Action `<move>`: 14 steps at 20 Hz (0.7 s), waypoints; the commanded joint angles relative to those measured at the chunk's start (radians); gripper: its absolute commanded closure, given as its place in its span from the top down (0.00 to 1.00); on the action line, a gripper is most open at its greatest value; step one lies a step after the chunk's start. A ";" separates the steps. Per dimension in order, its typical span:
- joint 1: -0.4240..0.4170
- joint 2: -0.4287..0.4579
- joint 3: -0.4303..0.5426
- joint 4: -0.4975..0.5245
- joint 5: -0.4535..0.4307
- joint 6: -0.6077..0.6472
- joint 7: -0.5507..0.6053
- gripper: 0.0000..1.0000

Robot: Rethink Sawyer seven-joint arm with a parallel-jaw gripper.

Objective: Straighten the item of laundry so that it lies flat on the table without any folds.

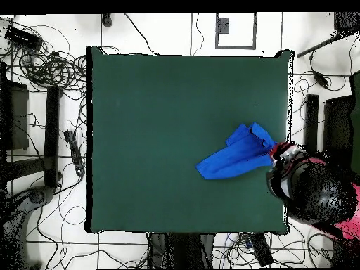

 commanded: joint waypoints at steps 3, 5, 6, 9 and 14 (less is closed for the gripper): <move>-0.064 0.041 0.262 0.146 -0.129 -0.031 -0.384 1.00; -0.071 0.038 0.288 0.148 -0.156 -0.013 -0.379 1.00; -0.083 0.033 0.309 0.156 -0.156 0.007 -0.391 1.00; -0.100 0.037 0.355 0.172 -0.172 0.031 -0.398 1.00; -0.112 0.055 0.406 0.199 -0.204 0.021 -0.368 1.00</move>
